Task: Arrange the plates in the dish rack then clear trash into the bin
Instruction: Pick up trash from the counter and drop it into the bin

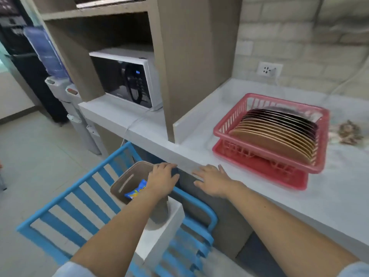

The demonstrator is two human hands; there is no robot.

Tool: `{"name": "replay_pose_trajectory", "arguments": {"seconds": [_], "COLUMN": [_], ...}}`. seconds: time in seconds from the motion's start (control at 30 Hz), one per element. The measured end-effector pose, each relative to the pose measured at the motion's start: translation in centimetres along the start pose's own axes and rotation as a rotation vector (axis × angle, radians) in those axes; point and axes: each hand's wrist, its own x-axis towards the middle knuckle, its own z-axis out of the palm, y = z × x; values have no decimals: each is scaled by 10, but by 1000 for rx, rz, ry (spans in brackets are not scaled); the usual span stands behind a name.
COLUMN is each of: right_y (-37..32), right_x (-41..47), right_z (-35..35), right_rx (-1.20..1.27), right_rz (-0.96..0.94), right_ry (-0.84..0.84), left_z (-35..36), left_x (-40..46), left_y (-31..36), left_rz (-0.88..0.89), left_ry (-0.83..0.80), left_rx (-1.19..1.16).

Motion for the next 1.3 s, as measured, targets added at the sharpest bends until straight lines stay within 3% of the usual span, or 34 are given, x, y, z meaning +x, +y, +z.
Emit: {"name": "replay_pose_trajectory", "arguments": {"seconds": [0.4,0.7,0.93,1.3], "right_y": [178,281,326,426], "right_x": [-195,-296,-319,-291], "right_z": [-7,-16,-26,-40], "right_rx": [106,95,170,286], "right_rz": [276,519,595,619], "right_ry": [154,253,352,409], "left_z": [49,90,111,159], "left_x": [-69,-115,-95,-5], "left_y": [227,372,444,510], "left_rz": [455,651,594,412], "left_ry": [-237,-193,-138,-106], "left_rx": [-30,-6,-89,31]}}
